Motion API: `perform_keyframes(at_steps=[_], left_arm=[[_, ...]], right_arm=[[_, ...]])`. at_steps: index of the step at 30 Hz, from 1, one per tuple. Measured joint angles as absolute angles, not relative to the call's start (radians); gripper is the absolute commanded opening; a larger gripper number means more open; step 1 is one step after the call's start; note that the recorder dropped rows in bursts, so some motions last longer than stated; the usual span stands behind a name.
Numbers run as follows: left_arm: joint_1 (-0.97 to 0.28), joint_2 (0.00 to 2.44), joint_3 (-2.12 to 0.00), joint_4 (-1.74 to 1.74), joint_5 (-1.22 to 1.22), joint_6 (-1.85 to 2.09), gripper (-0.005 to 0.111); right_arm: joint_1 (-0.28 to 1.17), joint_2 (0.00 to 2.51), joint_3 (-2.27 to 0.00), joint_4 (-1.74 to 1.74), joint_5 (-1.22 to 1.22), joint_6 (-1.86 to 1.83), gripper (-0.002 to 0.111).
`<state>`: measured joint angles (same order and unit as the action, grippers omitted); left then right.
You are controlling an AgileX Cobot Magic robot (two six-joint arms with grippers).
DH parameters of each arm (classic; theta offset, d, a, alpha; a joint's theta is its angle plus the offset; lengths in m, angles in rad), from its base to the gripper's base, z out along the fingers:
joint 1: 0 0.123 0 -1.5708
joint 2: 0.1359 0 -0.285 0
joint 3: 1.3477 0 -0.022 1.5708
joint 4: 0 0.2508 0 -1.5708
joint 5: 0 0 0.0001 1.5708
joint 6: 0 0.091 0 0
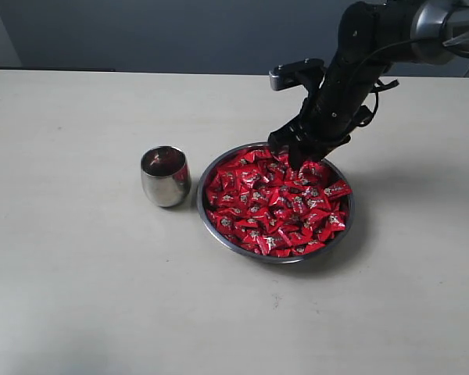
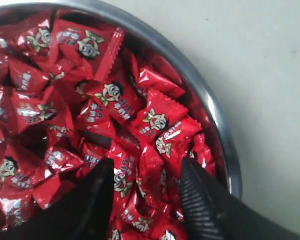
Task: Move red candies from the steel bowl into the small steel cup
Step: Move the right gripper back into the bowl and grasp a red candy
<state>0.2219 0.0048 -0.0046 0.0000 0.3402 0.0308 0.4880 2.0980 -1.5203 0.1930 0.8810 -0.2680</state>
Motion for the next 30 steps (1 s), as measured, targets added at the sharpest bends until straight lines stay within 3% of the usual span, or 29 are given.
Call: perform_keyframes(at_steps=[26,30], left_arm=[[0.222,0.005,-0.005,0.0,0.34,0.031,0.0],[0.222,0.005,-0.005,0.0,0.34,0.031,0.0]], right_arm=[[0.488,2.125,-1.474,0.193,0.82,-0.268,0.042],[0.488,2.129,-1.474,0.193,0.82,-0.266,0.029]])
